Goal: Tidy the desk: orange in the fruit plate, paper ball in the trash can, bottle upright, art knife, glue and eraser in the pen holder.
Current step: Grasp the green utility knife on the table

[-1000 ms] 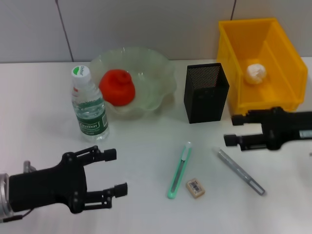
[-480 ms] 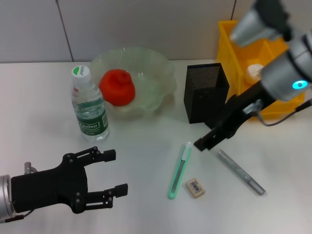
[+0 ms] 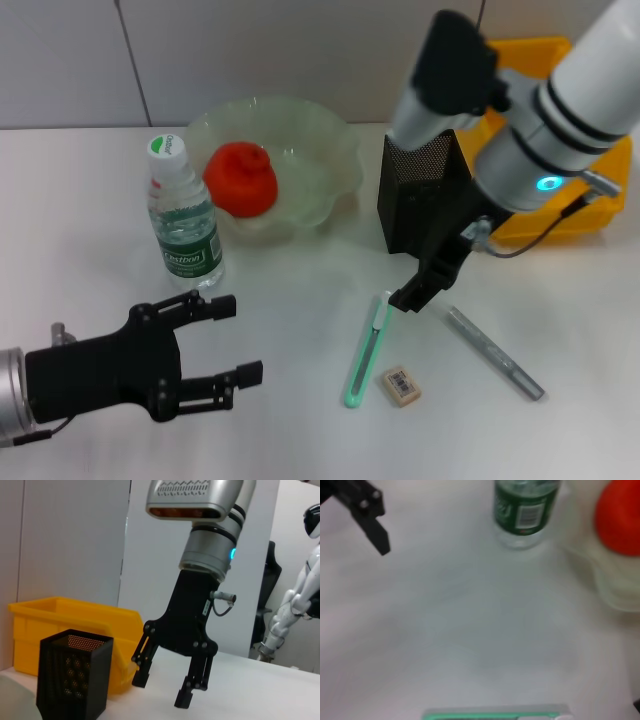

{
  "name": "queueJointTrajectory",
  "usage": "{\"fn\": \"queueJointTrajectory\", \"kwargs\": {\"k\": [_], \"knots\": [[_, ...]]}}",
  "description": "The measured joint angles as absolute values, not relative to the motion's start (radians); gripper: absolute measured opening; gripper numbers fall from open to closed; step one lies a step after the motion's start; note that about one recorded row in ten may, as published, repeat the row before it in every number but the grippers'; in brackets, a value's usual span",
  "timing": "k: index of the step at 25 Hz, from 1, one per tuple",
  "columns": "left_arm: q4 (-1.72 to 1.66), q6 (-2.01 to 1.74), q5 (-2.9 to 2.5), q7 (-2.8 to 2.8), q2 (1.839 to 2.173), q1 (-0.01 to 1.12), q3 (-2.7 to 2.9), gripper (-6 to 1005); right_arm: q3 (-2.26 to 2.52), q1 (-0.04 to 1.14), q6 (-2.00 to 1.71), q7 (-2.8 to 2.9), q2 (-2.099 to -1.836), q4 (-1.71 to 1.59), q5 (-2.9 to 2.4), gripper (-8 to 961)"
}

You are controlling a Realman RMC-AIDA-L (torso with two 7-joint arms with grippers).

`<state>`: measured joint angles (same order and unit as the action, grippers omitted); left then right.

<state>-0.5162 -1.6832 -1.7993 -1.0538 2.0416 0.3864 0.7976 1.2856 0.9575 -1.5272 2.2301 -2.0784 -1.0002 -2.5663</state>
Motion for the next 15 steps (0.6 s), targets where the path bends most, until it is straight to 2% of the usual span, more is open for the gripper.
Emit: {"fn": "queueJointTrajectory", "kwargs": {"k": [3,4,7,9,13,15], "knots": [[-0.519,-1.686,-1.797,-1.098,2.036,0.404,0.795,853,1.167,0.881,-1.595,2.195,-2.075,-1.086,-2.519,746],[-0.520,-1.689,-1.796,-1.121,2.033,0.415,0.794,853,1.063,0.808,-1.646,2.104,-2.071,-1.128,-2.428,746],[-0.524,-1.694,-1.796,-1.138,2.029,0.421,0.793,853,0.991,0.752,-1.670,2.030,-2.064,-1.131,-2.355,746],[-0.531,-1.699,-1.796,-1.158,2.027,0.426,0.788,853,0.887,0.651,-1.681,1.861,-2.052,-1.084,-2.244,746],[-0.532,-1.695,-1.796,-1.190,2.025,0.436,0.785,853,0.826,0.559,-1.684,1.664,-2.046,-1.008,-2.158,745],[-0.533,-1.691,-1.796,-1.223,2.025,0.444,0.774,853,0.757,0.473,-1.683,1.457,-2.046,-0.927,-2.077,745]]}}
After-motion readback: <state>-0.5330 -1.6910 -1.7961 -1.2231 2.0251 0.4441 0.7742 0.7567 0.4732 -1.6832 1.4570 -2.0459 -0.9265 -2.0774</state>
